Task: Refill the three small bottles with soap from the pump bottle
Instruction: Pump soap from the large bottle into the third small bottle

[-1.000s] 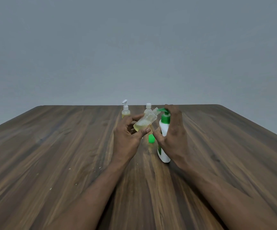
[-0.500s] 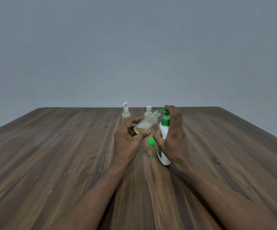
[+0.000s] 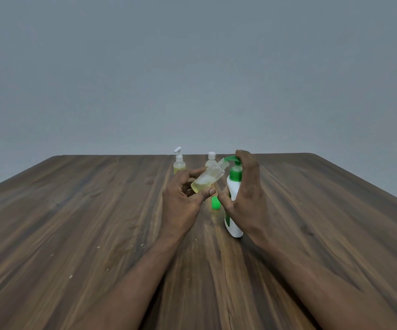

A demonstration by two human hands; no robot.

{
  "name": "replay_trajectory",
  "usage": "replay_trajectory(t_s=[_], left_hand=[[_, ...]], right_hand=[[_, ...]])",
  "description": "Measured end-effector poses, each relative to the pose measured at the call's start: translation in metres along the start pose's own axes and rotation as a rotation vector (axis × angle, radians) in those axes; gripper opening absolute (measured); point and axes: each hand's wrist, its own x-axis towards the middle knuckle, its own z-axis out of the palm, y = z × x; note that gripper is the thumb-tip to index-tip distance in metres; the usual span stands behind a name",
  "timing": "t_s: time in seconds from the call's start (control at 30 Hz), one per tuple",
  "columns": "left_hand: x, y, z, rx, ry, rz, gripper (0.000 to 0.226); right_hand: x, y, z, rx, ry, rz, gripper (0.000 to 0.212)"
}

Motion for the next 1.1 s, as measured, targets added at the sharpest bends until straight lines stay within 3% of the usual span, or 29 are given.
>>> replay_trajectory(t_s=[0.37,0.57,0.93,1.1], left_hand=[[0.0001,-0.0004,-0.0002,-0.021,0.013,0.004,0.044],[0.0004,0.0020,-0.0003,-0.025,0.017,0.038,0.049],[0.0031,0.0015,-0.0046,-0.027,0.027,0.072,0.048],[0.0038,-0.0008,-0.0051,-0.031,0.026,0.089,0.047]], right_hand=[[-0.0006,-0.0005,0.0023,0.023,0.048,0.018,0.065],[0.0005,-0.0027,-0.0015,-0.009,-0.004,0.000,0.077],[-0.0017,0.0018,0.0022,-0.004,0.035,-0.001,0.068],[-0.0006,0.0038,0.0032,-0.001,0.018,0.000,0.076]])
